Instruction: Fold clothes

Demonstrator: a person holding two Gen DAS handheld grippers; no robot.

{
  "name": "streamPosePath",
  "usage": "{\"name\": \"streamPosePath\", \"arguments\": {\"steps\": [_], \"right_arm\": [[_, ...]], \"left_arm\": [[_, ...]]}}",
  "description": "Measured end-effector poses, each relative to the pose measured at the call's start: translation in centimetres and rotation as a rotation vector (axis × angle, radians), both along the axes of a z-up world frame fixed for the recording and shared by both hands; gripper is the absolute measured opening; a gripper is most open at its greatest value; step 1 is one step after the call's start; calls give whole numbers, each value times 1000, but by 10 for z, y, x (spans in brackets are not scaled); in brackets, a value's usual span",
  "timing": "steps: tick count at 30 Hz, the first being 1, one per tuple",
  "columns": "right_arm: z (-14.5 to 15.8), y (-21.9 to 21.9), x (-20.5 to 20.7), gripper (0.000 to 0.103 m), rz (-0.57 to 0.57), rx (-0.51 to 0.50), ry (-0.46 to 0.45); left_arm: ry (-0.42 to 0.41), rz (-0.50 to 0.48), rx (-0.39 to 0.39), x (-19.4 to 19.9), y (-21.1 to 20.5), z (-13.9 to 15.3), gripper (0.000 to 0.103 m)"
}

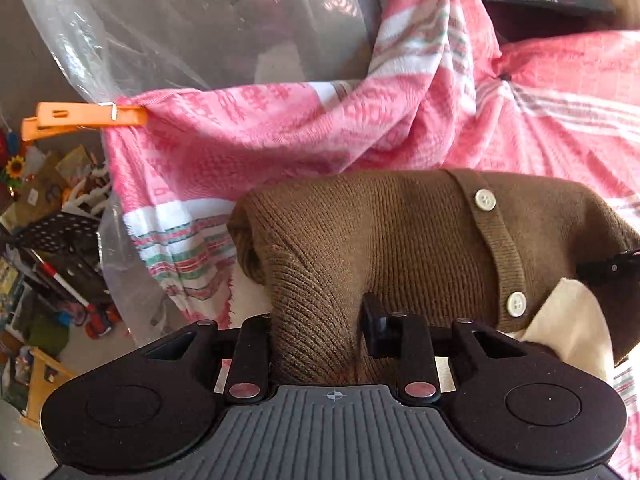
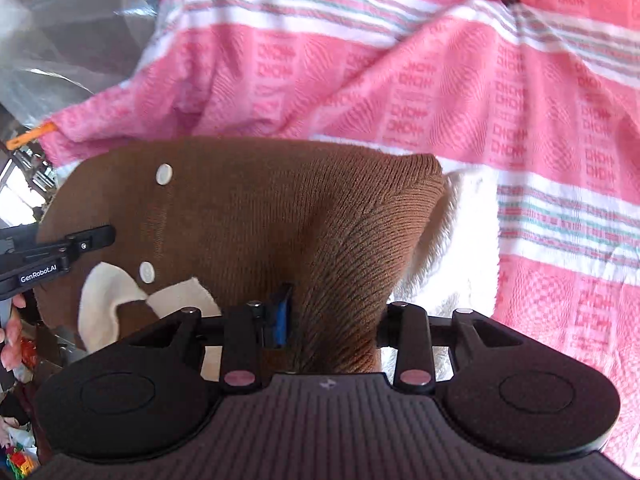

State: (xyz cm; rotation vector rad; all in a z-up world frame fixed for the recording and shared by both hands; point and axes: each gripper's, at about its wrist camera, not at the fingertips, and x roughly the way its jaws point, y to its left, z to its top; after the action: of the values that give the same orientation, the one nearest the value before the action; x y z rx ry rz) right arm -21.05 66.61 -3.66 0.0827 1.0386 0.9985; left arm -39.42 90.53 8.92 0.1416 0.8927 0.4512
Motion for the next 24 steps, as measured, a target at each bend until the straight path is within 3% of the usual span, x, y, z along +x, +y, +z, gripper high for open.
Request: {"name": "streamPosePath", "arguments": {"steps": [2, 4, 5, 6, 9, 12, 15, 16, 19, 21, 24], "right_arm": [[-16, 9, 3, 58, -32, -44, 15], [-10, 1, 5, 65, -25, -37, 16], [-2, -5, 8, 66, -22, -32, 10], [7, -13, 13, 66, -30, -32, -6], [33, -44, 18, 66, -63, -30, -71], [57, -50, 17, 68, -75, -32, -165], [81, -29, 12, 67, -18, 5, -228], [86, -19, 9, 67, 10, 18, -244], [76, 12, 5, 64, 69, -9, -244], [58, 26, 6, 65, 76, -64, -239], [32, 40, 10, 67, 103, -125, -215]], "left_arm": [[-10, -8, 27, -12, -1, 7, 47], [-23, -12, 49, -26, -2, 16, 59], [-29, -14, 60, -33, -2, 21, 70], [-35, -16, 70, -40, -2, 26, 75], [-81, -4, 102, -70, -6, 53, 81], [-139, -27, 73, -78, -10, 82, 71], [-165, -105, 44, -54, -23, 93, 55], [-160, -137, 41, -43, -29, 90, 43], [-70, -163, 55, -5, -30, 59, 38], [-3, -111, 59, 13, -13, 28, 37], [13, -50, 6, 22, 19, -3, 33]]}}
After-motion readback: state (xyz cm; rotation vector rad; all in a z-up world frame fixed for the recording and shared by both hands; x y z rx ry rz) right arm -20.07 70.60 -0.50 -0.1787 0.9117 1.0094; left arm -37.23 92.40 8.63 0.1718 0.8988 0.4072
